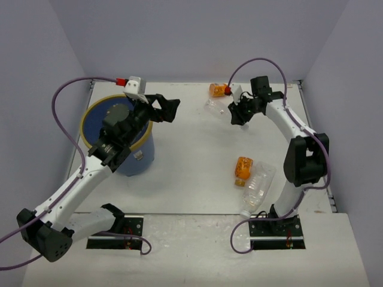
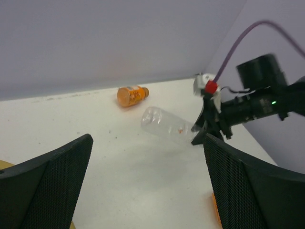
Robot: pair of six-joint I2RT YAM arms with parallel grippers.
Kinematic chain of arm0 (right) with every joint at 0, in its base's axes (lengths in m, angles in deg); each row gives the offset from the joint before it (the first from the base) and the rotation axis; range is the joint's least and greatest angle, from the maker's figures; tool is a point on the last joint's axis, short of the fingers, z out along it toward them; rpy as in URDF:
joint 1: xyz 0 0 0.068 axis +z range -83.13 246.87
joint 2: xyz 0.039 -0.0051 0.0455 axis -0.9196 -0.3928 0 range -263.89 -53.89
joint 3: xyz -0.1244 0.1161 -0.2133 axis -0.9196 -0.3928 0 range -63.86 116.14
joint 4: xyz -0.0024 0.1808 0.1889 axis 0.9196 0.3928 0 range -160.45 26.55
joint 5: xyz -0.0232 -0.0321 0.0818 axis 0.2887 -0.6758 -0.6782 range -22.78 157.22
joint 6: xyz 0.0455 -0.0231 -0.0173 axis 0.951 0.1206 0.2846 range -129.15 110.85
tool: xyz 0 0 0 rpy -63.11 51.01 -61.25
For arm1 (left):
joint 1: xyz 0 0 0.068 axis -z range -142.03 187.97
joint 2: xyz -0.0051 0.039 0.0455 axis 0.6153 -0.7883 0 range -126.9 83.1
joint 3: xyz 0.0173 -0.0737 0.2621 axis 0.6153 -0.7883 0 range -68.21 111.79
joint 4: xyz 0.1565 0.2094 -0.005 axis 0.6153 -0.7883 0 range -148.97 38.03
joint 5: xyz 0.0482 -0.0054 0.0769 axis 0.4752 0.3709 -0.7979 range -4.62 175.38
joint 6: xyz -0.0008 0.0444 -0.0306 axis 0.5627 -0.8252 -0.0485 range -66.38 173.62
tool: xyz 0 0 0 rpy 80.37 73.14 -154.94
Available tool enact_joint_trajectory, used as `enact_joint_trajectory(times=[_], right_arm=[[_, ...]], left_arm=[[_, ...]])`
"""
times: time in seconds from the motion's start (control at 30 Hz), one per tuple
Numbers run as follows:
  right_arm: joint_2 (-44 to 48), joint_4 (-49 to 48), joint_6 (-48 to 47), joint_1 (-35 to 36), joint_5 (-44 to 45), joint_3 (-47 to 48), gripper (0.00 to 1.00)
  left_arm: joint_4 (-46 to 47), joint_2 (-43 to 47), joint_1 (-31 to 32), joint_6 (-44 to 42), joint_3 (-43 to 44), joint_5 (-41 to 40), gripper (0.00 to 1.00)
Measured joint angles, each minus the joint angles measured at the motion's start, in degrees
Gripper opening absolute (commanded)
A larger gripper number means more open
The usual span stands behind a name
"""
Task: Put the plastic bottles in the bin
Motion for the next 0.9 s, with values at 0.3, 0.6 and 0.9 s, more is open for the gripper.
enact_joint_trajectory(times=[0.3, 0.6, 0.9], right_arm=[[16.5, -5.9, 0.0, 14.0, -2.1, -4.4, 0.00], [21.5, -11.4, 2.0, 16.4, -3.1, -10.4, 0.00], [25.7, -16.5, 5.4, 16.3, -3.6, -11.3, 0.00]], left_arm=[[0.0, -7.9, 3.0, 0.6, 1.8, 0.7, 1.00], [1.4, -8.1, 4.0, 1.2, 2.0, 0.1, 1.00], [1.8, -9.9, 5.1, 1.2, 2.9, -2.5, 1.00]])
